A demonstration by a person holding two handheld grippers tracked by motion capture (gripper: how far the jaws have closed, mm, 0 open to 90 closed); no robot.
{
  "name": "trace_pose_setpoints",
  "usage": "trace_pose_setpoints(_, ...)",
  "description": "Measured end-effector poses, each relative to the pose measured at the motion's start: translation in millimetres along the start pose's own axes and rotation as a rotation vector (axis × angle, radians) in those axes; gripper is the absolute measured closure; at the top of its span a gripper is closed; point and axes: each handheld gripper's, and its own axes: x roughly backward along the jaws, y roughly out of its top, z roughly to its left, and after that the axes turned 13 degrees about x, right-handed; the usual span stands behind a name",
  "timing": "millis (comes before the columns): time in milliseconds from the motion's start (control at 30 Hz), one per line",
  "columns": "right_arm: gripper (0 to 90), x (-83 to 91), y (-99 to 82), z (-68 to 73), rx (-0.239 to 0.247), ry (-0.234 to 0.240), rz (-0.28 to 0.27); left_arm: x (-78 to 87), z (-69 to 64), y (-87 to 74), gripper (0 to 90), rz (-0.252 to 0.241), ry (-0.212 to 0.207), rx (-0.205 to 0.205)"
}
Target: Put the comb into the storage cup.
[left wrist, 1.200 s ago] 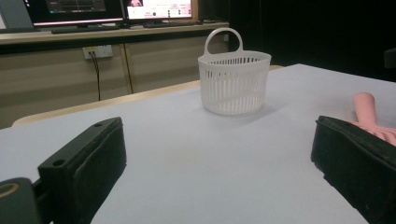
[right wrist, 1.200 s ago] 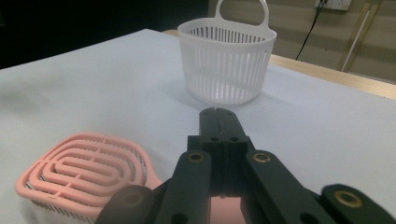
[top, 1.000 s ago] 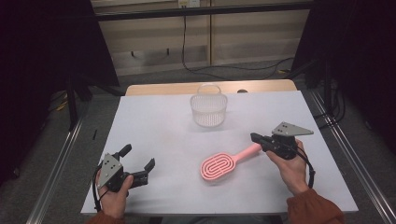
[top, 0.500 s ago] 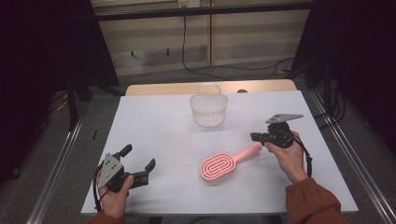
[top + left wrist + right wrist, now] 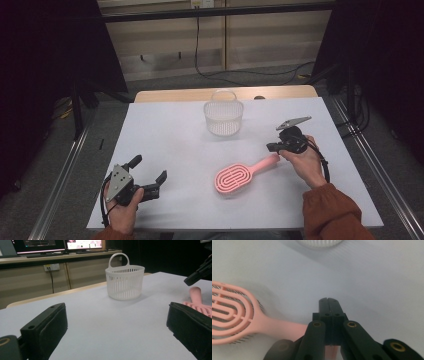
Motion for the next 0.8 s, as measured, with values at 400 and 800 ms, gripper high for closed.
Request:
trace_pose_setpoints(400,90.0,-14.4,-2.5,2.4,0.034,0.03,0.073,1.9,-0.3,0.8,3.3,-0.002,-0.001,-0.012)
trace_pose_setpoints(800,90.0,-9.3,-7.9,4.1,0.054,0.019,0.081,4.2,0.2,1.7,3.3,-0.012,-0.001,-0.008)
